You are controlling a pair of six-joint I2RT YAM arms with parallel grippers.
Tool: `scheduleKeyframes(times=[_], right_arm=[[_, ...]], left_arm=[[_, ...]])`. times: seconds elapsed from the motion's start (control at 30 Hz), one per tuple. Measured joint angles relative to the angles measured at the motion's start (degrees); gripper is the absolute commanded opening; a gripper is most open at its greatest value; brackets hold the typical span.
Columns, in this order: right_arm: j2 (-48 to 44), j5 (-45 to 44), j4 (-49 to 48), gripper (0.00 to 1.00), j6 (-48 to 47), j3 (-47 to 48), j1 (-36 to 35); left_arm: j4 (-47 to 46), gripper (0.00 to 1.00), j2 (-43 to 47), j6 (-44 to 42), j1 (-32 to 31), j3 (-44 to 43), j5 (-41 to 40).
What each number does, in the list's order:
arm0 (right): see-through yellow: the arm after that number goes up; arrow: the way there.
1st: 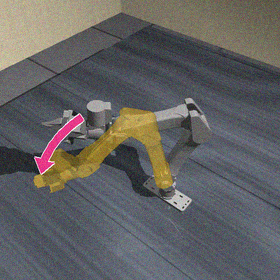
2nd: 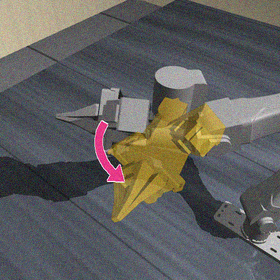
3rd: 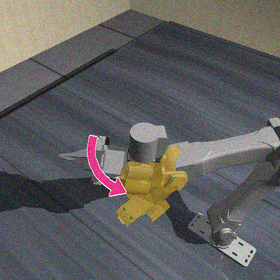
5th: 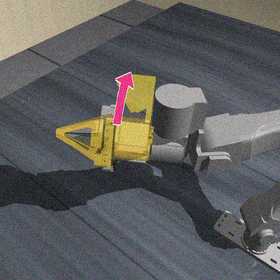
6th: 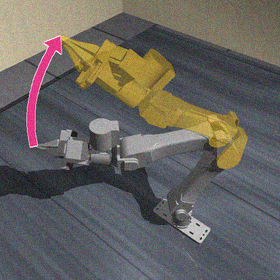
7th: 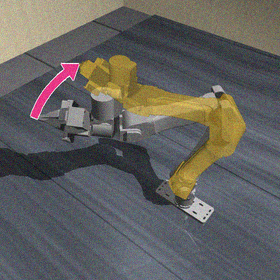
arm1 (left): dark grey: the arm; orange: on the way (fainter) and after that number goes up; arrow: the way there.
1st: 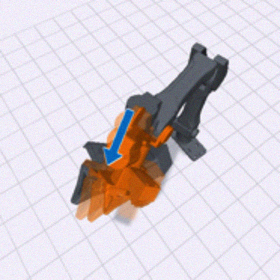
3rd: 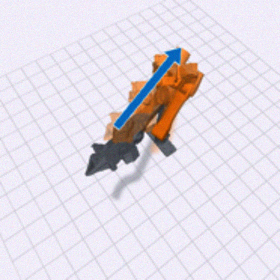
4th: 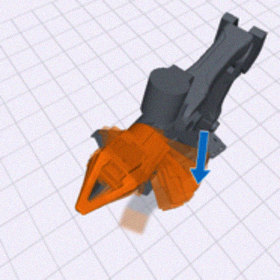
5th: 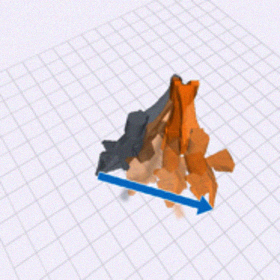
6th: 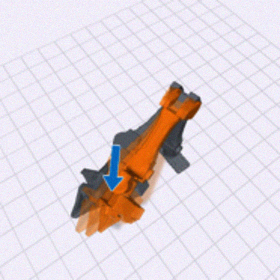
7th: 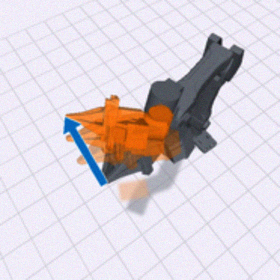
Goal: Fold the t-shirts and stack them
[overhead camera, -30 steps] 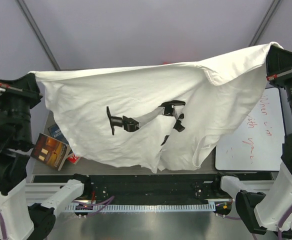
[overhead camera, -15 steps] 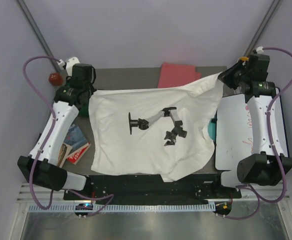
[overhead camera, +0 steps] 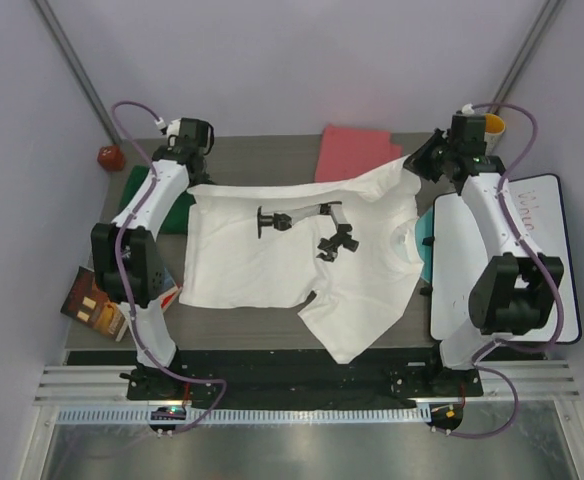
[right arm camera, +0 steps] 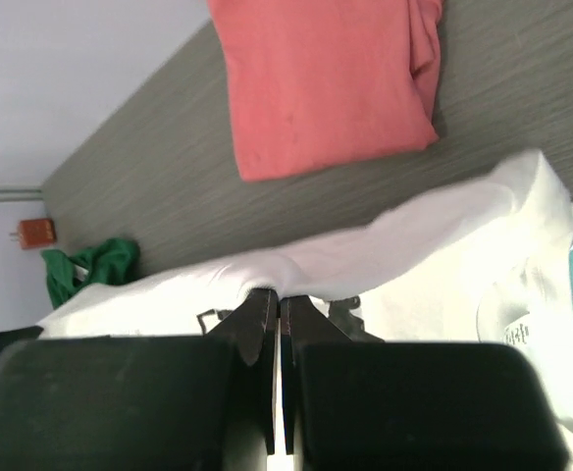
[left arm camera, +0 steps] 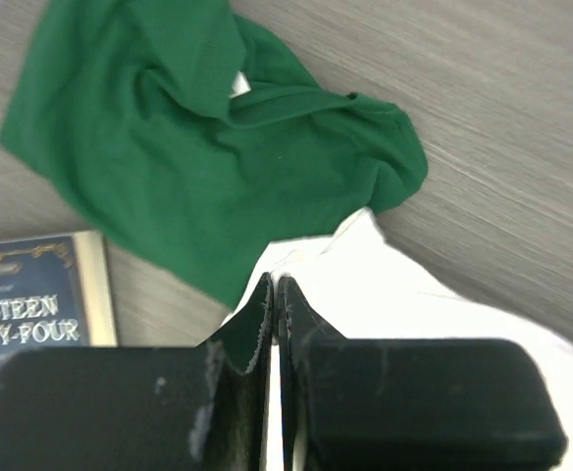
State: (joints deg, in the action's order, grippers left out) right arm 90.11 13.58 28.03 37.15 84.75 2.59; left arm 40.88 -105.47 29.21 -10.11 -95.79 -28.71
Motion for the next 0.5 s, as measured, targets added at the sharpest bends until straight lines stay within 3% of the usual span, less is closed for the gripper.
scheduleKeyframes(times=[0.23, 0.5], right_arm=[[14.3, -1.2, -0.7, 0.01, -0.9, 2.5, -5.0], [23.2, -4.0, -3.4, 0.01, -1.1, 7.3, -8.0]], left_arm=[[0.1, 0.00, -12.2, -1.5, 0.3, -7.7, 0.6], [0.0, 0.00, -21.6, -1.8, 2.6, -17.4, 2.4]])
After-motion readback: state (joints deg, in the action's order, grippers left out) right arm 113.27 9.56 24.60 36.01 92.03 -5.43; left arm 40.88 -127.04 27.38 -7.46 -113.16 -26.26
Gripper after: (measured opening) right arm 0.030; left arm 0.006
